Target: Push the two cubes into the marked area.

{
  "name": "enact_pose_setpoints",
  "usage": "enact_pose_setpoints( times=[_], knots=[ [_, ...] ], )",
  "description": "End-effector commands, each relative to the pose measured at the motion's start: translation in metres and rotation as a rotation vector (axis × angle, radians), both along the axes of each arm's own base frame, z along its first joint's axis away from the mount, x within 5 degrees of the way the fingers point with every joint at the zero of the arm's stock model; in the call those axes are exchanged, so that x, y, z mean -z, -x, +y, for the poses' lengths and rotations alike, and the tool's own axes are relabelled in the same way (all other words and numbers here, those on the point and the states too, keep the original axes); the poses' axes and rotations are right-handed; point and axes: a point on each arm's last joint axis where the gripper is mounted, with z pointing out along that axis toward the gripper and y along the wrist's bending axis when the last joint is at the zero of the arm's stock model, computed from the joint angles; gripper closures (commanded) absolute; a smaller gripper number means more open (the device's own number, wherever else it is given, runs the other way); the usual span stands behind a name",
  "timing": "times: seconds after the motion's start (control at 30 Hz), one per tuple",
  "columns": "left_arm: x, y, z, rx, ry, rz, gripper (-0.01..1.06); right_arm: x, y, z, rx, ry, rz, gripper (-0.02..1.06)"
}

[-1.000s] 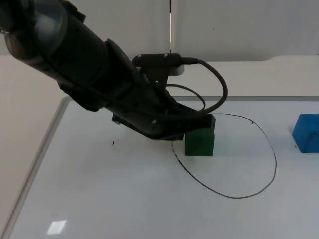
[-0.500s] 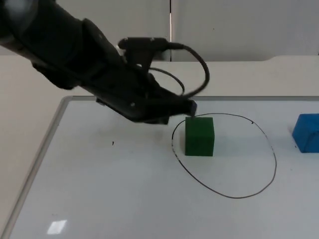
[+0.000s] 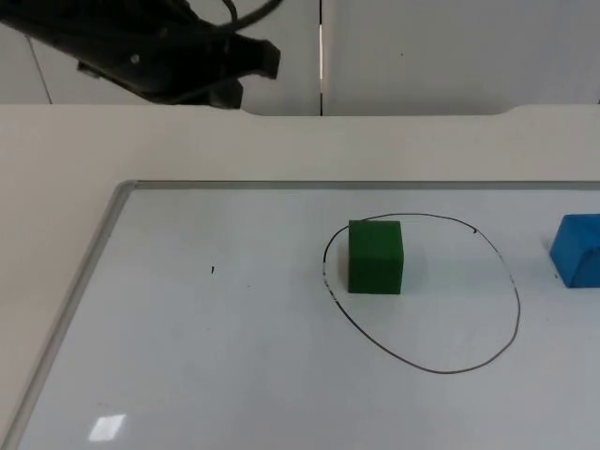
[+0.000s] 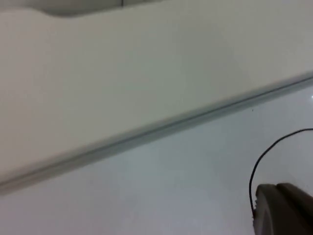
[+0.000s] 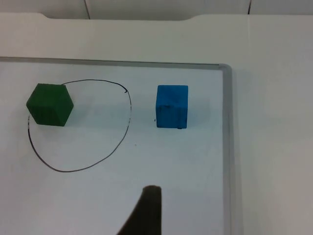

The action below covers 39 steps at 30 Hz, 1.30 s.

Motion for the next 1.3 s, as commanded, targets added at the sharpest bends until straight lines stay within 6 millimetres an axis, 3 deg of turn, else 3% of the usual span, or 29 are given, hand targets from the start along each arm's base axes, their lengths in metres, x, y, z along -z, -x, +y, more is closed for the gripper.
enact_pose_setpoints(
  times=[0.0, 0.43, 0.7, 0.87, 0.93, 1.1, 1.2, 1.27],
  knots=[
    [-0.018, 0.005, 0.005, 0.003, -0.016, -0.035, 1.05, 0.000, 0.000, 0.000, 0.008, 0.005, -0.006, 0.21],
    [-0.085, 0.045, 0.046, -0.129, -0.179, -0.094, 1.05, 0.000, 0.000, 0.000, 0.008, 0.005, -0.006, 0.21],
    [-0.139, 0.097, 0.070, -0.198, -0.185, -0.169, 1.05, 0.000, 0.000, 0.000, 0.005, 0.005, -0.006, 0.21],
    [-0.160, 0.119, 0.077, -0.205, -0.153, -0.235, 1.05, 0.000, 0.000, 0.000, 0.005, 0.005, -0.006, 0.21],
    [-0.175, 0.137, 0.082, -0.190, -0.137, -0.294, 1.05, 0.000, 0.000, 0.000, 0.005, 0.005, -0.006, 0.21],
    [-0.179, 0.158, 0.082, -0.099, -0.127, -0.313, 1.05, 0.000, 0.000, 0.000, 0.005, 0.005, -0.006, 0.21],
    [-0.168, 0.166, 0.081, -0.053, -0.131, -0.323, 1.05, 0.000, 0.000, 0.000, 0.005, 0.005, -0.006, 0.21],
    [-0.150, 0.176, 0.082, -0.050, -0.104, -0.294, 1.05, 0.000, 0.000, 0.000, 0.005, 0.005, -0.006, 0.21]
  ],
)
